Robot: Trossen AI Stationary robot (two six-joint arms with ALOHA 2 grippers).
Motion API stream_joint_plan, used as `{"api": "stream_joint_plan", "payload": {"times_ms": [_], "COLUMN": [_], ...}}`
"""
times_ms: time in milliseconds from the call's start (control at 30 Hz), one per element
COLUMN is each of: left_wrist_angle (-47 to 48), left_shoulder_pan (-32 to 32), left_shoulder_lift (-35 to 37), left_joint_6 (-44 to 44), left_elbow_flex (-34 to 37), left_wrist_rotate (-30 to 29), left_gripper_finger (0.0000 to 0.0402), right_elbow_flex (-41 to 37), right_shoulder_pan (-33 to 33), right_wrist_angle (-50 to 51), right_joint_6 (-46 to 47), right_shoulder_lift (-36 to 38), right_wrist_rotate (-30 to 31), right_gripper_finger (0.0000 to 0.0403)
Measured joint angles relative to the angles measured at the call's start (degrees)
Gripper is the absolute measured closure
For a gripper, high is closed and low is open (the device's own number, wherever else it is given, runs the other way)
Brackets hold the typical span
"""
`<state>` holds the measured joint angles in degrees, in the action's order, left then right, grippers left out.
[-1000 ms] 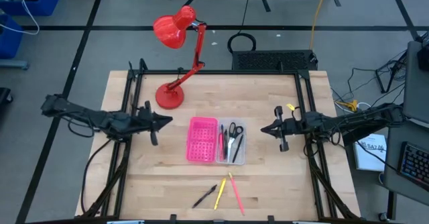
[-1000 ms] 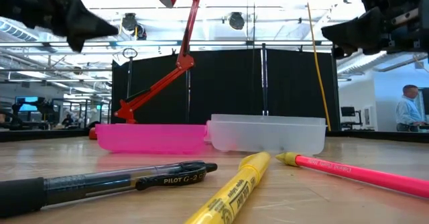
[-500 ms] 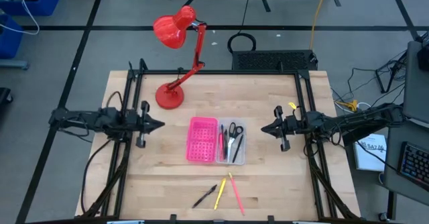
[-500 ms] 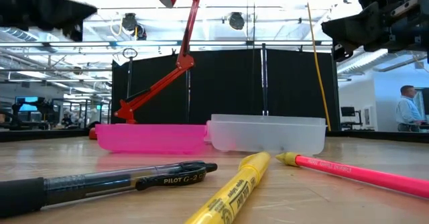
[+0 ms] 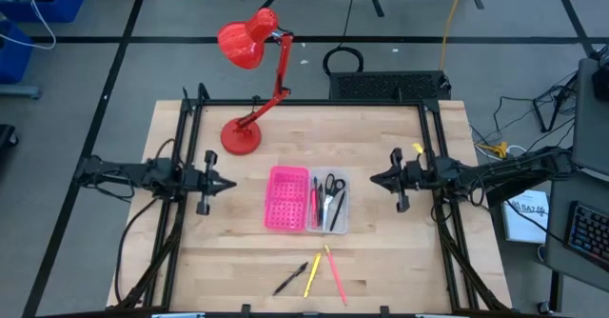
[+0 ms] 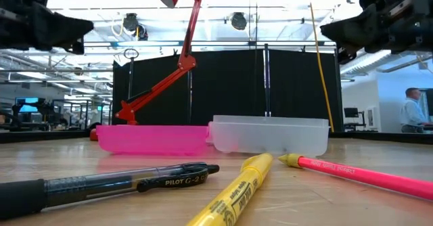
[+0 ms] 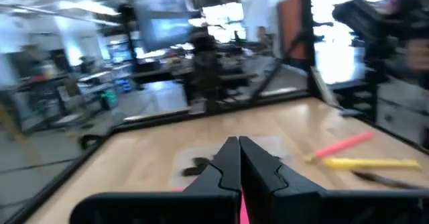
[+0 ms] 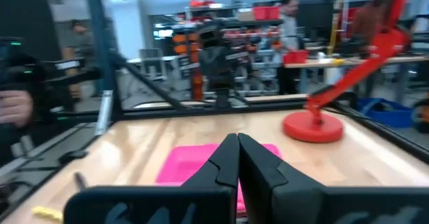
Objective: Pick & place school supplies into a supply box
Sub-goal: Put the pink supply in the pink box
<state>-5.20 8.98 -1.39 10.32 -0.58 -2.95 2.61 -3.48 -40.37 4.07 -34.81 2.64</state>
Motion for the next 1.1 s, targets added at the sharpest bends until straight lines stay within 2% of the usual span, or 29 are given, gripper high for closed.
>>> {"api": "stream_joint_plan", "payload": {"times_ms": [100, 267, 333, 433, 500, 533, 600, 700, 933, 1100], "left_wrist_angle": [2.2, 2.1, 0.6, 0.4, 0.4, 0.6, 0.7, 0.5, -2.8, -5.2], "left_shoulder_pan": [0.0, 0.0, 0.0, 0.0, 0.0, 0.0, 0.0, 0.0, 0.0, 0.0], "left_shoulder_lift": [0.0, 0.0, 0.0, 0.0, 0.0, 0.0, -0.1, -0.1, -0.1, -0.1], "left_joint_6": [0.1, 2.9, 5.0, 5.3, 3.8, 2.6, 1.0, 0.3, 1.6, 2.7], "left_elbow_flex": [0.0, 0.0, 0.0, 0.0, 0.0, 0.0, 0.0, 0.0, 0.0, 0.0], "left_wrist_rotate": [0.9, 1.0, 0.9, -1.1, -3.6, -5.1, -7.4, -9.3, -9.8, -10.7], "left_gripper_finger": [0.0398, 0.0398, 0.0395, 0.0388, 0.0389, 0.0391, 0.0395, 0.0398, 0.0366, 0.0363], "right_elbow_flex": [-0.2, -0.3, -0.3, -0.2, 1.6, 2.9, 7.9, 16.8, 46.2, 67.7], "right_shoulder_pan": [0.0, 0.0, 0.0, 0.0, -0.2, -0.9, -3.7, -10.1, -27.3, -32.1], "right_wrist_angle": [0.1, 3.5, 5.7, 4.2, 6.2, 10.3, 16.2, 25.4, 51.6, 72.8], "right_joint_6": [-0.1, -1.6, -1.8, 1.3, 4.5, 5.8, 7.6, 10.9, 23.5, 38.8], "right_shoulder_lift": [0.0, 0.0, -0.2, -0.6, -0.8, -1.2, -3.1, -7.9, -30.0, -48.0], "right_wrist_rotate": [3.2, 2.4, 3.9, 10.7, 10.6, 9.6, 9.9, 18.5, 33.5, 34.8], "right_gripper_finger": [0.0403, 0.0403, 0.0403, 0.0403, 0.0403, 0.0403, 0.0403, 0.0403, 0.0403, 0.0403]}}
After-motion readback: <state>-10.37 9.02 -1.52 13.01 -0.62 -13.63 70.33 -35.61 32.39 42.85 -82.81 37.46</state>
